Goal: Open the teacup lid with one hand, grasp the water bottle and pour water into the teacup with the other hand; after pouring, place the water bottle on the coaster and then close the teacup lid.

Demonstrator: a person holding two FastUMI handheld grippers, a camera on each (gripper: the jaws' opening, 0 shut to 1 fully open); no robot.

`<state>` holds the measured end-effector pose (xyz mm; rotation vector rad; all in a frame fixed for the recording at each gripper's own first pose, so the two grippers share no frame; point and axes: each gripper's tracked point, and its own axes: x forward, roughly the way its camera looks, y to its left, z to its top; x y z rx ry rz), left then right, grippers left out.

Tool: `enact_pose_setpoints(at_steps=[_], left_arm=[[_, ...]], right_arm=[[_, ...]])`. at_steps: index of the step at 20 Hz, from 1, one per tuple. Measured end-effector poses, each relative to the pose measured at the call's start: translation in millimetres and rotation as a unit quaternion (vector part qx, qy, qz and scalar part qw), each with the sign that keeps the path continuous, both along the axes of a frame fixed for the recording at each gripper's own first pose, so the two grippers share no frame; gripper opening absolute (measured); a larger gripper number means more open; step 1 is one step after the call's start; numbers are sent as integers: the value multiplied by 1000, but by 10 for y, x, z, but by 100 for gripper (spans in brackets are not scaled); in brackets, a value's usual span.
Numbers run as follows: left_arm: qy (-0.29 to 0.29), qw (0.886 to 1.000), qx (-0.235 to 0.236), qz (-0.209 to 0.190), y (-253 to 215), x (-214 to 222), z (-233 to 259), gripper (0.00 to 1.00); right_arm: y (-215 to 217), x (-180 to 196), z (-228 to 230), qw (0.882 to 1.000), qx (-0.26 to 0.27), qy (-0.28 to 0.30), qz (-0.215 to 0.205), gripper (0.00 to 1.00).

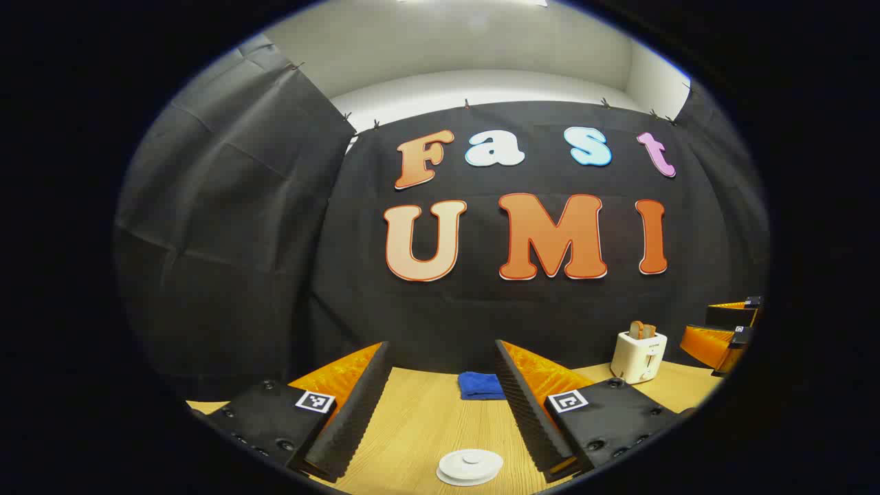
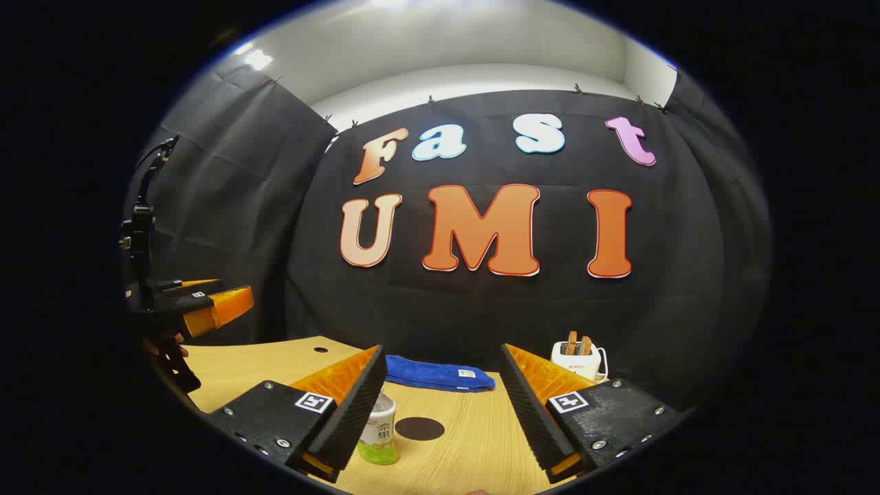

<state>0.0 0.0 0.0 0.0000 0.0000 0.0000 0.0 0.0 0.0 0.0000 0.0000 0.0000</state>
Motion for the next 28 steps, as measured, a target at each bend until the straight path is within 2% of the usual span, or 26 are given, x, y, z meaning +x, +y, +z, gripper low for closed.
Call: enact_pose_setpoints(at_steps=[15,23,28], left_arm=[[22,1000,-3,-21,-137,-3,-133,96],[55,997,21,-41,-238,-37,-467,96],[82,995,14,-63,-300,-67,-754,97]], right_arm=[[58,-40,-54,1000,1,4,12,98],[168,-43,-254,999,13,23,30,98],[220,-18,-427,998,18,41,41,97]])
